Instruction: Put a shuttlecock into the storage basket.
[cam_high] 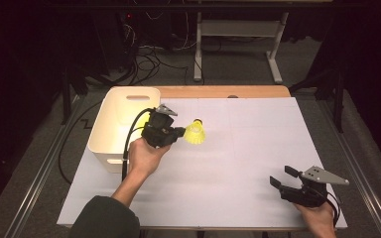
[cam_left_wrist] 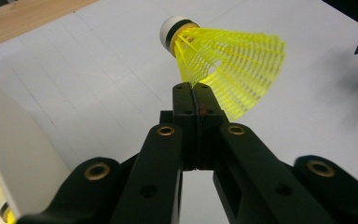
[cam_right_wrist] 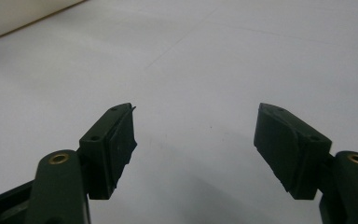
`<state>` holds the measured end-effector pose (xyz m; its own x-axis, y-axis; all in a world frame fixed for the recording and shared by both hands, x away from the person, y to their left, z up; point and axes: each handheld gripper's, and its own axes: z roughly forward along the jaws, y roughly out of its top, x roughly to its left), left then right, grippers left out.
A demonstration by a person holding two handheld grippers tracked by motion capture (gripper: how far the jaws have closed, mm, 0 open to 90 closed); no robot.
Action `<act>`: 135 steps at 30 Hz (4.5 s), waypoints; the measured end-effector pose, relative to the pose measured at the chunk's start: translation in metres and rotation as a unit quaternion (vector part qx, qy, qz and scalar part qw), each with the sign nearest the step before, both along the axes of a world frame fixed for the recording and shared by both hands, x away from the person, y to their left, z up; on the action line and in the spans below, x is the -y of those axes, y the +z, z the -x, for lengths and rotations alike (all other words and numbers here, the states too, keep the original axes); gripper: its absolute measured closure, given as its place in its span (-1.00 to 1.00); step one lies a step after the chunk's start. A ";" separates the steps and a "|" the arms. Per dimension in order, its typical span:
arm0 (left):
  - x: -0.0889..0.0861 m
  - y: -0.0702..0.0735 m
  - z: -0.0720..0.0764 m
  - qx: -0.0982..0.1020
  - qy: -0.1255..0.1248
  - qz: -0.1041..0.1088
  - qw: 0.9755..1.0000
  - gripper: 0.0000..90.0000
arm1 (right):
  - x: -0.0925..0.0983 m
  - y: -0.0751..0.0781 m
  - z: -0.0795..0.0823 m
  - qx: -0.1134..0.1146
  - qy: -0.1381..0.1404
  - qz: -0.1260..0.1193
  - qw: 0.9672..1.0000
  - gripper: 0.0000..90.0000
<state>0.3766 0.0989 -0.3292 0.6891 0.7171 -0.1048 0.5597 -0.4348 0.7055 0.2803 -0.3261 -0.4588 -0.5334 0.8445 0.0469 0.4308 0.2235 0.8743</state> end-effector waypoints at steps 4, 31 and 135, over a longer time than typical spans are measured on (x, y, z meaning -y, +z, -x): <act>-0.002 0.005 -0.001 0.001 0.000 0.004 1.000 1.00 | 0.000 0.000 0.000 -0.001 -0.002 0.001 1.000 -0.34; -0.018 0.028 -0.018 -0.002 0.019 0.013 1.000 1.00 | -0.002 -0.003 0.002 -0.005 0.003 0.008 1.000 -0.35; -0.113 0.027 -0.045 -0.008 0.151 -0.014 0.988 1.00 | -0.002 -0.005 0.000 -0.011 0.005 0.005 1.000 -0.35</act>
<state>0.4215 0.2117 -0.3026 0.4418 0.8925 -0.0912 0.6780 -0.2656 0.6854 0.2798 -0.3243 -0.4637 -0.5403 0.8400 0.0501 0.4480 0.2368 0.8621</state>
